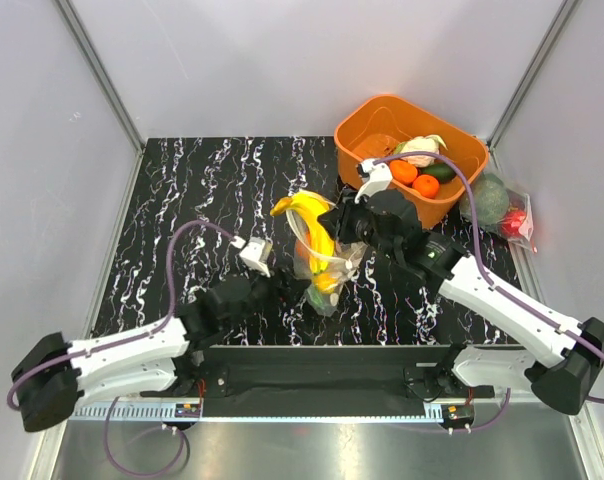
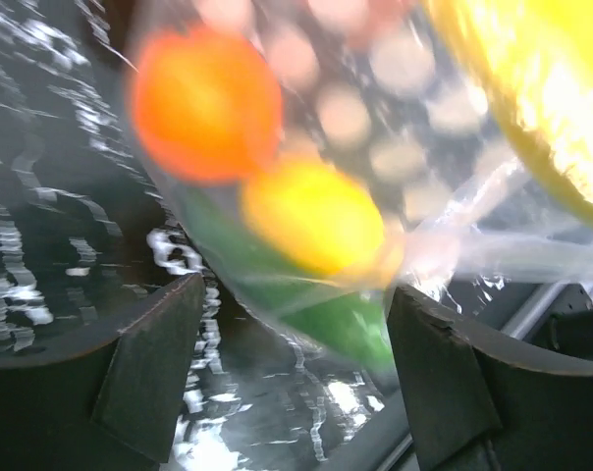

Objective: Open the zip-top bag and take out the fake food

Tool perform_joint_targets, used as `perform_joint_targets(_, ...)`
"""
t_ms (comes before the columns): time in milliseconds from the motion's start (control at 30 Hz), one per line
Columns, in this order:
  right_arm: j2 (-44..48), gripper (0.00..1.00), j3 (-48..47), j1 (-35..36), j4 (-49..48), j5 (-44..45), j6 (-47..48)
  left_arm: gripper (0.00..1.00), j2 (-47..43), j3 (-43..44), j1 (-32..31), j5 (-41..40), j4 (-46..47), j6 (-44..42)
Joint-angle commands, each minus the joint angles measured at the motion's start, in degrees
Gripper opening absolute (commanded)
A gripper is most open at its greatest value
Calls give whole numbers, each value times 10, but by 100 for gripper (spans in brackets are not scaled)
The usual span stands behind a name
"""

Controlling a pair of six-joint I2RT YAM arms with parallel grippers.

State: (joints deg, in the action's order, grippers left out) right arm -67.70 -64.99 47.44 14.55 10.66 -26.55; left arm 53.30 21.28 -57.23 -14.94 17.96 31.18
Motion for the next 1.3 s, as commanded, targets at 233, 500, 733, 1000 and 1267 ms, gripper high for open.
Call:
perform_joint_targets(233,28,0,14,-12,7,-94,-17,84,-210,-77,131,102,48,-10)
perform_joint_targets(500,40,0,65,-13,-40,-145,-26,86,-201,-60,154,141,111,62)
perform_joint_targets(733,61,0,67,-16,-35,-188,-25,86,-187,-67,216,289,163,15)
perform_joint_targets(1000,68,0,65,-24,-36,-246,-50,88,-86,-62,253,424,280,65)
perform_joint_targets(1267,63,0,88,-25,-80,-281,-81,83,-43,-60,252,419,352,87)
